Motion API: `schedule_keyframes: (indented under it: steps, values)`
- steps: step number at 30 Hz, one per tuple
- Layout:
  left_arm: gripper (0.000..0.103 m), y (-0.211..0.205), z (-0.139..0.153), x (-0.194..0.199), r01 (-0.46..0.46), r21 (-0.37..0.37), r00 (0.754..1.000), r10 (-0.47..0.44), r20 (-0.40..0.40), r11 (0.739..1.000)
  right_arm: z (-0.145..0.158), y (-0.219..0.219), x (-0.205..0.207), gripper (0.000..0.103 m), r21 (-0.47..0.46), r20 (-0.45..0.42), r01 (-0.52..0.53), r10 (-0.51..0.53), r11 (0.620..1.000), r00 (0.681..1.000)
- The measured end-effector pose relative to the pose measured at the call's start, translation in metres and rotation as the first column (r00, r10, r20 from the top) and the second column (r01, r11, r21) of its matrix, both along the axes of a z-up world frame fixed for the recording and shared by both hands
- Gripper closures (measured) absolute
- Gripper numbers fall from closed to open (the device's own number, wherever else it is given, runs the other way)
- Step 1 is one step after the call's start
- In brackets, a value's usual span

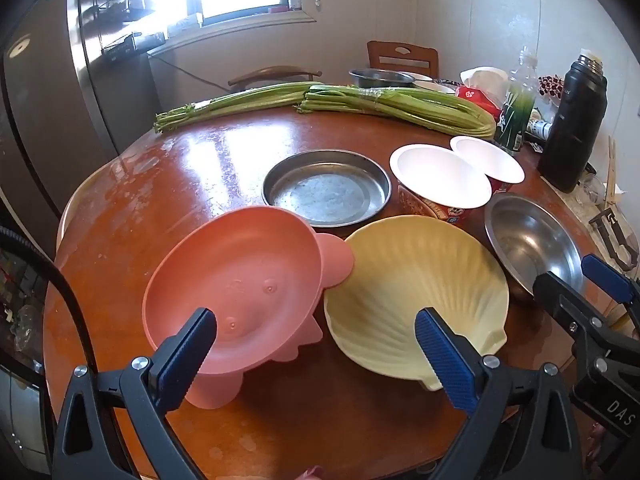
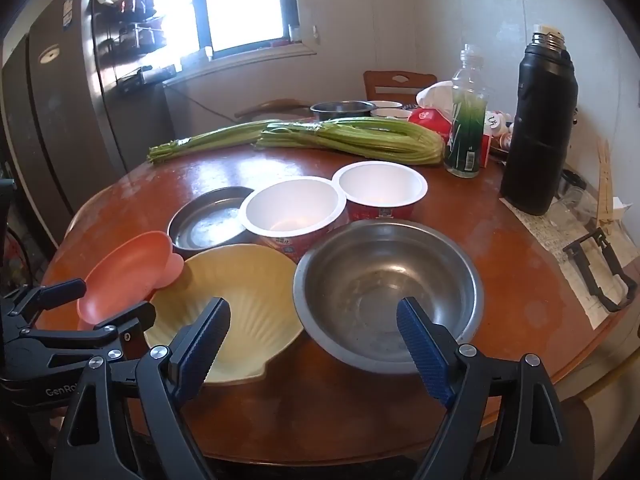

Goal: Organize plates and bowls

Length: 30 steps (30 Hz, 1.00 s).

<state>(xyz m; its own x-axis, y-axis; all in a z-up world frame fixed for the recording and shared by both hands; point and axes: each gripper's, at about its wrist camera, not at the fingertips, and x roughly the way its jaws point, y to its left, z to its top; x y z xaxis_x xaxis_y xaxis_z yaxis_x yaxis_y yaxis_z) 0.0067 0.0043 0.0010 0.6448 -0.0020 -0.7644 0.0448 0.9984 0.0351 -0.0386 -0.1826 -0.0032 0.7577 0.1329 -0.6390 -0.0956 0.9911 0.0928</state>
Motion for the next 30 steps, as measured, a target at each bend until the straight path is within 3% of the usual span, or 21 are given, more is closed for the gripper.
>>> schedule_keyframes:
  steps: [30]
  values:
    - [0.003, -0.004, 0.0035, 0.0005, -0.002, 0.006, 1.0, 0.002, 0.002, 1.0, 0.0009, 0.002, 0.0008, 0.017, -0.017, -0.011, -0.006, 0.006, 1.0, 1.0]
